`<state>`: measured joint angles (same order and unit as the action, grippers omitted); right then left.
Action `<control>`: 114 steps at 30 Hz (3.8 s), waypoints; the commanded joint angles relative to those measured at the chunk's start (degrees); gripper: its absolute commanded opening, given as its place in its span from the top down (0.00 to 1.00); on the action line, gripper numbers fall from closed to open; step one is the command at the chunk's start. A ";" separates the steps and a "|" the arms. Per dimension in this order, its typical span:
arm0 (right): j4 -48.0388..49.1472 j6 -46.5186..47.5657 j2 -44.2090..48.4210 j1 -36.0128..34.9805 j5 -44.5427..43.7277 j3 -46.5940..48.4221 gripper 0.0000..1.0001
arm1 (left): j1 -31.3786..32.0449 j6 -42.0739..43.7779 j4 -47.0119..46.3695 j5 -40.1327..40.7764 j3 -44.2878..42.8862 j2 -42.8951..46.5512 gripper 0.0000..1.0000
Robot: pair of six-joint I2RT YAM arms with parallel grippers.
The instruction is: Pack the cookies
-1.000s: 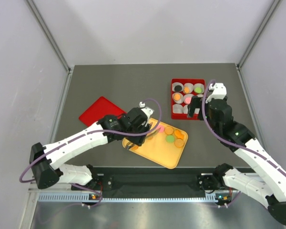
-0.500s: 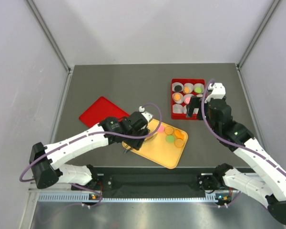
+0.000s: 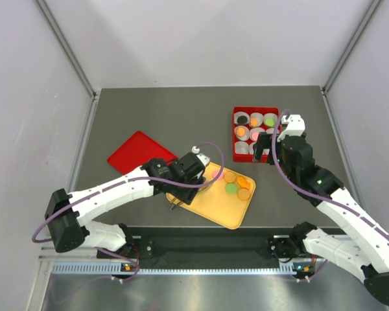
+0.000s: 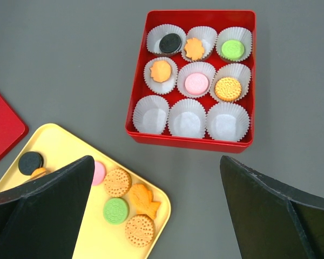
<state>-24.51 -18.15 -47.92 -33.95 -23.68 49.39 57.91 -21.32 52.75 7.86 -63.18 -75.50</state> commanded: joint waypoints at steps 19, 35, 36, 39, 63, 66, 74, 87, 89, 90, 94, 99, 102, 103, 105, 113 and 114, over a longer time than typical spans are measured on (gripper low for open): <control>2.10 -0.13 2.13 0.12 -0.22 0.36 0.00 | 1.68 0.84 0.77 0.32 -2.74 -2.19 0.51; 1.92 -0.13 2.57 0.12 -0.40 0.01 0.00 | 1.94 0.93 1.39 1.20 -4.23 -2.63 0.56; 2.01 -0.04 2.66 0.20 -0.49 0.01 0.00 | 1.94 0.93 1.48 1.28 -4.58 -2.63 0.56; 2.01 -0.13 2.66 0.12 -0.57 0.01 0.00 | 1.94 1.19 1.92 1.11 -5.73 -2.10 0.57; 0.78 2.33 4.50 0.64 -3.91 1.41 0.00 | 0.11 5.32 -8.54 4.98 -27.68 -15.35 0.56; 0.78 1.54 4.94 0.73 -3.13 1.42 0.00 | -1.48 5.94 -11.00 4.19 -31.46 -19.66 0.56; 1.48 1.71 4.59 0.91 -2.07 1.06 0.00 | -4.56 7.08 -13.20 -0.38 -38.60 -29.51 0.57; 1.92 1.89 4.15 1.08 -1.72 0.45 0.00 | -5.53 7.35 -14.17 -3.20 -38.43 -32.42 0.57; 2.01 1.89 4.06 1.08 -1.46 0.36 0.00 | -5.53 7.26 -14.08 -3.46 -38.07 -32.51 0.57; 2.01 1.89 3.98 1.17 -1.45 0.36 0.00 | -5.53 7.26 -13.99 -3.46 -38.07 -32.60 0.57; 2.01 2.07 4.24 1.26 -1.45 0.19 0.00 | -5.53 7.35 -13.99 -3.38 -37.55 -32.60 0.57; 2.10 1.98 4.50 1.26 -1.37 0.01 0.00 | -5.53 7.35 -13.90 -3.64 -37.11 -32.69 0.56; 2.10 1.98 4.50 1.35 -1.45 0.01 0.00 | -5.53 7.35 -13.55 -3.81 -37.19 -32.69 0.56; 2.10 1.98 4.50 1.35 -1.54 -0.08 0.00 | -5.53 7.26 -13.47 -3.81 -37.11 -32.60 0.56; 2.01 1.98 4.50 1.35 -1.45 -0.08 0.00 | -5.53 7.26 -13.38 -3.64 -36.84 -32.16 0.56; 2.10 2.07 4.42 1.35 -1.54 -0.08 0.00 | -5.53 7.17 -13.38 -3.20 -35.44 -30.93 0.54; 2.01 2.16 4.50 1.43 -1.54 -0.08 0.00 | -5.44 7.17 -13.55 -3.03 -35.17 -30.84 0.54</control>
<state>-24.82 -16.88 -43.92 -33.19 -25.41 49.12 52.62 -14.74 41.52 4.73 -98.91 -108.38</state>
